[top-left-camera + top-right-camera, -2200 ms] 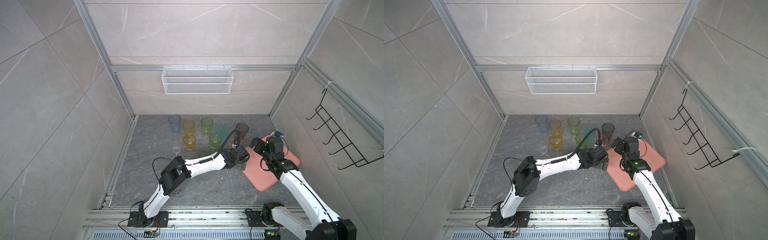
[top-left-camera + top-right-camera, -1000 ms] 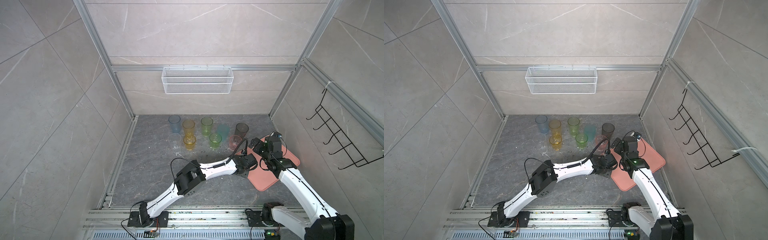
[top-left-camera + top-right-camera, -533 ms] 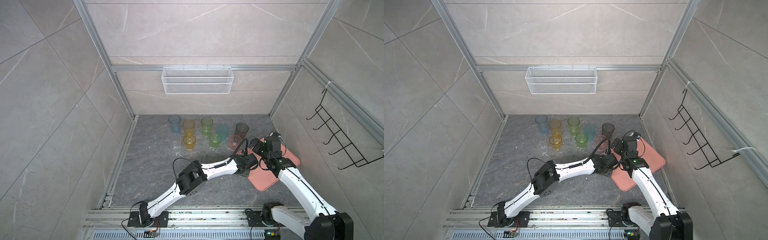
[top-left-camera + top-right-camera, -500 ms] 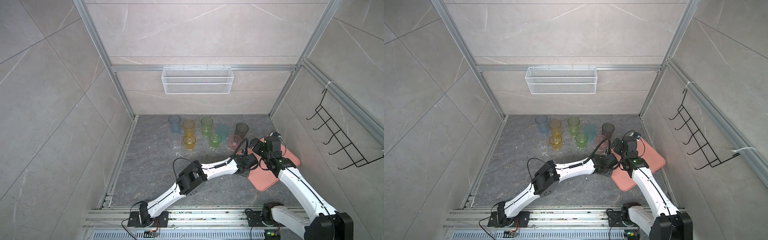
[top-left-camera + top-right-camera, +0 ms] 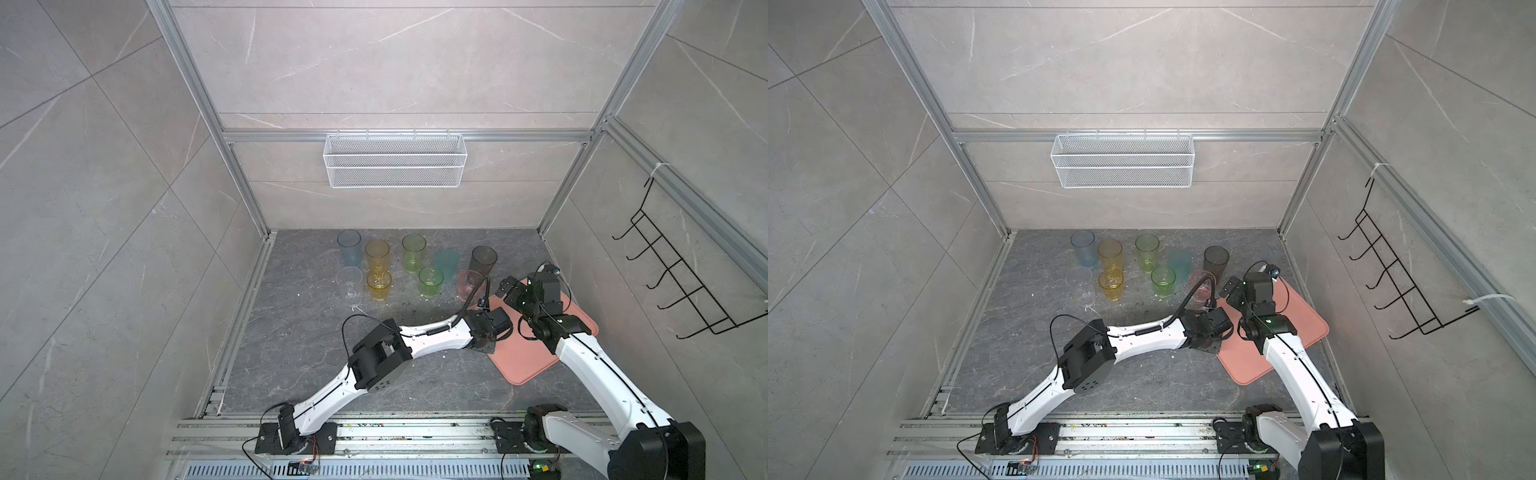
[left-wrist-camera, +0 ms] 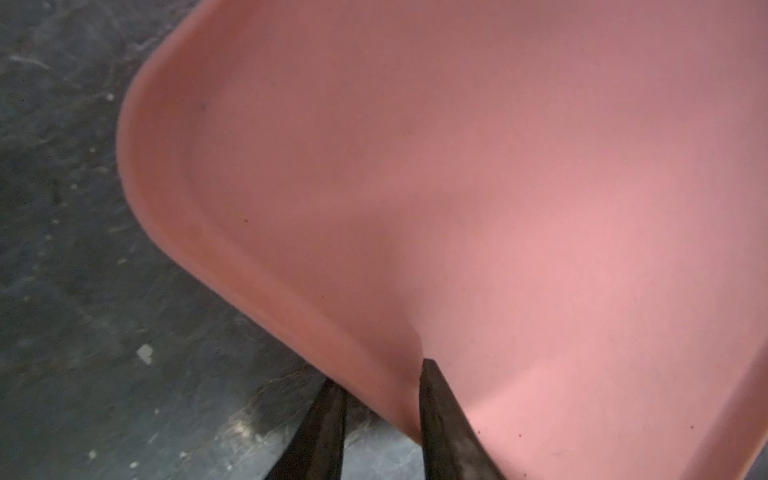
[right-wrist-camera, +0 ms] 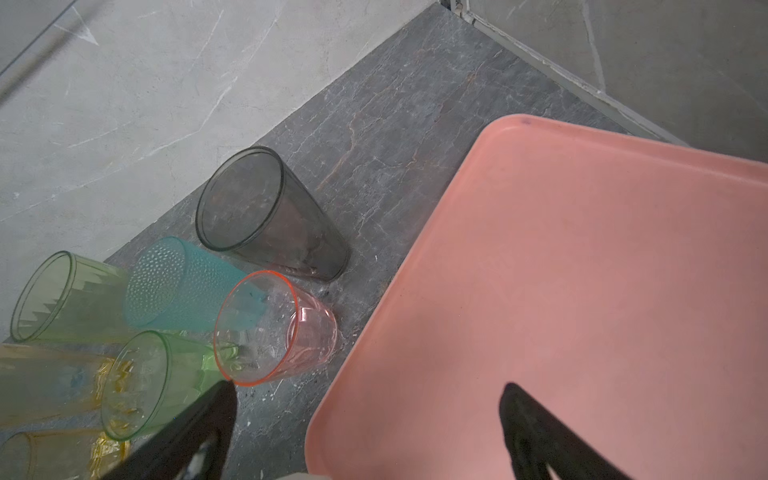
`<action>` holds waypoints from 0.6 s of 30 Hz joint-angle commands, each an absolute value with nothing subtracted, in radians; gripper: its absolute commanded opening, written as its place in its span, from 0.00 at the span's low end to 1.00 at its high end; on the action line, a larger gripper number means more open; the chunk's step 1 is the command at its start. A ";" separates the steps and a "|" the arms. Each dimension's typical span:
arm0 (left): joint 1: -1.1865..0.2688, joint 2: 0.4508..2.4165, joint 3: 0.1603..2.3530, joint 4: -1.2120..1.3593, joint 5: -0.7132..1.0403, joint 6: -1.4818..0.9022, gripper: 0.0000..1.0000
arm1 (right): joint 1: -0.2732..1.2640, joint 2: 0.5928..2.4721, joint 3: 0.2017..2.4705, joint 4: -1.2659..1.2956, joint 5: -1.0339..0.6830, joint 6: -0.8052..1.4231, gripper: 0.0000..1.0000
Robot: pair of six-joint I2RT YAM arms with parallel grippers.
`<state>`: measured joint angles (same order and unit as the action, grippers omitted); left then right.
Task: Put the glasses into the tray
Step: 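Drag the pink tray with the left gripper toward the table center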
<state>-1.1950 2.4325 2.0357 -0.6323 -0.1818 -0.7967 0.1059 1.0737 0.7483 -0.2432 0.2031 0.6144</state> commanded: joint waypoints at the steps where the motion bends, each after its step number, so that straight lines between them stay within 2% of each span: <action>1: -1.176 2.369 1.942 -0.715 -0.201 -0.820 0.27 | 0.101 1.086 0.775 -0.265 0.194 0.620 1.00; 12: -1.111 2.161 1.604 -0.622 -0.238 -0.851 0.14 | 0.101 1.097 0.779 -0.265 0.181 0.621 1.00; 18: -1.062 2.052 1.428 -0.558 -0.219 -0.824 0.03 | 0.102 1.104 0.779 -0.265 0.170 0.621 1.00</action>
<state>-1.0813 2.0968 1.4925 -0.5117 -0.2043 -0.8532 0.1059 1.0962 0.7517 -0.2436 0.1825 0.6144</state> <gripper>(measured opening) 0.065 0.997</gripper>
